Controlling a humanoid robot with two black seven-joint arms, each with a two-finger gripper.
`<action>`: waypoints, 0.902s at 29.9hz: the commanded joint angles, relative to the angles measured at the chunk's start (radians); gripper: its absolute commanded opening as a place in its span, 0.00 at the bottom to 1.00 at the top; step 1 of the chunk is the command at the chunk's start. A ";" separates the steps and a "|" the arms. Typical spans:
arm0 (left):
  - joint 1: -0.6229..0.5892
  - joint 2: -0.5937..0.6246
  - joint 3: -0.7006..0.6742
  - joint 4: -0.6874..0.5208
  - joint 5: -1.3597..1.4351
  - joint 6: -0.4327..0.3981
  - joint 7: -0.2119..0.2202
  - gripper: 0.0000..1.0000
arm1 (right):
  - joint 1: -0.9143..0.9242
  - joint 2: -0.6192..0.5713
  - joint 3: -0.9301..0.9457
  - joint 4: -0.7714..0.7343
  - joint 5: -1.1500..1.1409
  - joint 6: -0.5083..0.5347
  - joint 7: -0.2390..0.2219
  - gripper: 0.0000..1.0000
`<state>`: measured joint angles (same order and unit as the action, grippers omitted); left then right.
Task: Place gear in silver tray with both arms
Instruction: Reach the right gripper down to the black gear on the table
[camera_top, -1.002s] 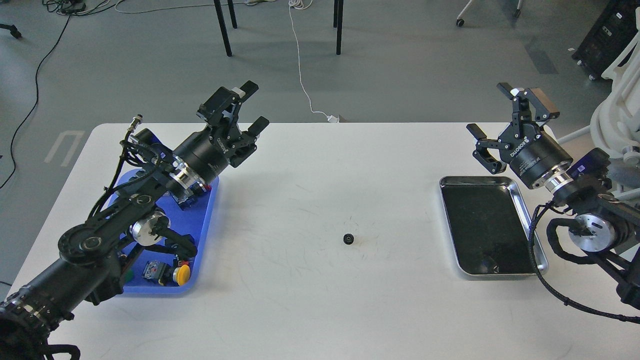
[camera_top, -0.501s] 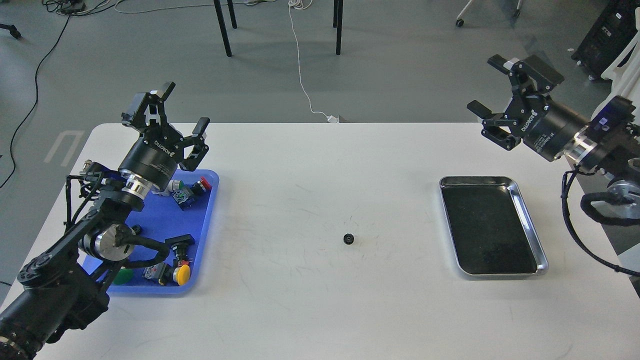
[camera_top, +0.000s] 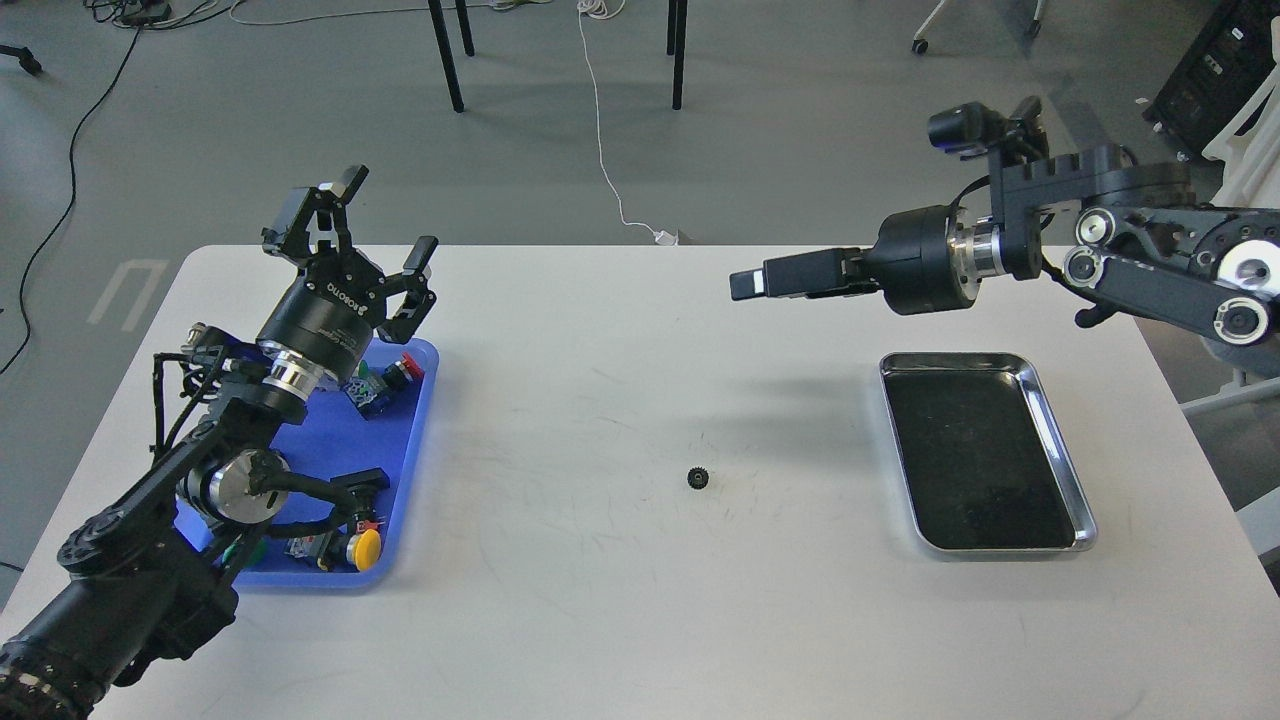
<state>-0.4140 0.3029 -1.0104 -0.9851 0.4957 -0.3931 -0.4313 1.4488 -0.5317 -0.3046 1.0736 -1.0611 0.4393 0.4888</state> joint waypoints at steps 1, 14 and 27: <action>0.000 -0.002 -0.001 0.000 0.000 0.002 -0.001 0.98 | 0.051 0.059 -0.112 0.000 -0.118 -0.004 0.000 0.99; -0.003 -0.002 -0.001 0.000 0.000 0.002 0.000 0.98 | 0.018 0.303 -0.409 -0.030 -0.232 -0.388 0.000 0.95; -0.005 -0.001 -0.001 0.000 0.001 0.002 0.000 0.98 | -0.077 0.429 -0.487 -0.129 -0.232 -0.534 0.000 0.92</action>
<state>-0.4188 0.3027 -1.0110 -0.9848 0.4970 -0.3909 -0.4310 1.3829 -0.1091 -0.7899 0.9533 -1.2932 -0.0911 0.4888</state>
